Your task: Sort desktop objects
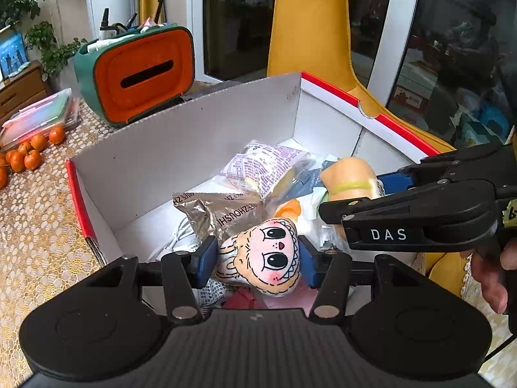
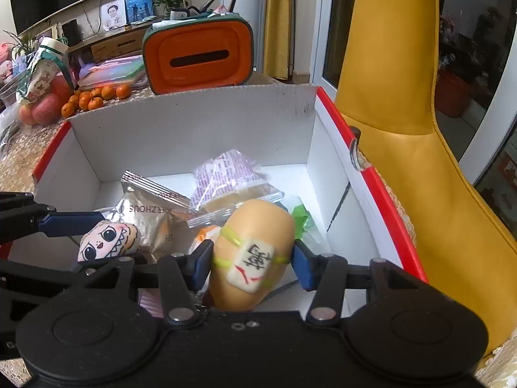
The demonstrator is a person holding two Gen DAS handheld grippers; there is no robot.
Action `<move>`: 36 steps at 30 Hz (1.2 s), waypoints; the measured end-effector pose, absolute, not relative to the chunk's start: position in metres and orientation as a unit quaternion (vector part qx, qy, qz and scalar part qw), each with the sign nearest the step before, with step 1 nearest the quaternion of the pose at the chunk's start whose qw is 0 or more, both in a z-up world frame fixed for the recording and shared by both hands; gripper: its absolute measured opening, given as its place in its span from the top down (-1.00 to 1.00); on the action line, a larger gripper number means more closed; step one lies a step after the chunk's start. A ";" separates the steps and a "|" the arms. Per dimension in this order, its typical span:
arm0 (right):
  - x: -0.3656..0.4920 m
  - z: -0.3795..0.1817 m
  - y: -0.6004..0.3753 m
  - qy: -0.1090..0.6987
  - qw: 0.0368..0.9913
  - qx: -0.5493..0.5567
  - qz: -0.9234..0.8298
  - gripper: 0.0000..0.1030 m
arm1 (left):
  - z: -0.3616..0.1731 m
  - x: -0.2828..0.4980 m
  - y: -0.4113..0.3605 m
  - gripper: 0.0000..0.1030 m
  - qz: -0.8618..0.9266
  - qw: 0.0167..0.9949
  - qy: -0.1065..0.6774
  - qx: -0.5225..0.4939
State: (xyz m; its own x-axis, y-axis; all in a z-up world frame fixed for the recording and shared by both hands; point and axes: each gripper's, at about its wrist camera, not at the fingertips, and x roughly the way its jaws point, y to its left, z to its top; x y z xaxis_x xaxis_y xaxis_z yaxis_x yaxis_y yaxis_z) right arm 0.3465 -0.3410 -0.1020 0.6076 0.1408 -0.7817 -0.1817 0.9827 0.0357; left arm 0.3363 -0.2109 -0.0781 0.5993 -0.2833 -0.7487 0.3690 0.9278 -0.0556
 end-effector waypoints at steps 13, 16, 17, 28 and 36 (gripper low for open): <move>0.335 -0.088 -0.351 0.416 0.903 -0.009 0.103 -0.25 | -0.064 0.318 -0.212 -0.37 -0.201 0.893 0.400 0.042; 0.330 -0.081 -0.353 0.411 0.905 -0.007 0.109 -0.26 | -0.056 0.311 -0.207 -0.37 -0.204 0.895 0.396 0.031; 0.329 -0.078 -0.353 0.410 0.905 -0.007 0.111 -0.26 | -0.053 0.308 -0.204 -0.37 -0.206 0.895 0.394 0.027; 0.301 -0.047 -0.343 0.381 0.913 -0.007 0.144 -0.29 | -0.030 0.283 -0.168 -0.37 -0.196 0.908 0.371 -0.019; 0.272 -0.034 -0.336 0.351 0.922 -0.010 0.161 -0.39 | -0.017 0.259 -0.146 -0.37 -0.188 0.918 0.347 -0.040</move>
State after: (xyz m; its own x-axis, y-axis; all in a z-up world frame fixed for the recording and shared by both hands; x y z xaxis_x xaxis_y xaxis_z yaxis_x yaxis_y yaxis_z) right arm 0.2719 -0.3362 -0.0342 0.7013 0.2891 -0.6516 -0.3037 0.9481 0.0937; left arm 0.2593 -0.1464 -0.0171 0.6884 -0.3727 -0.6223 0.3177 0.9261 -0.2032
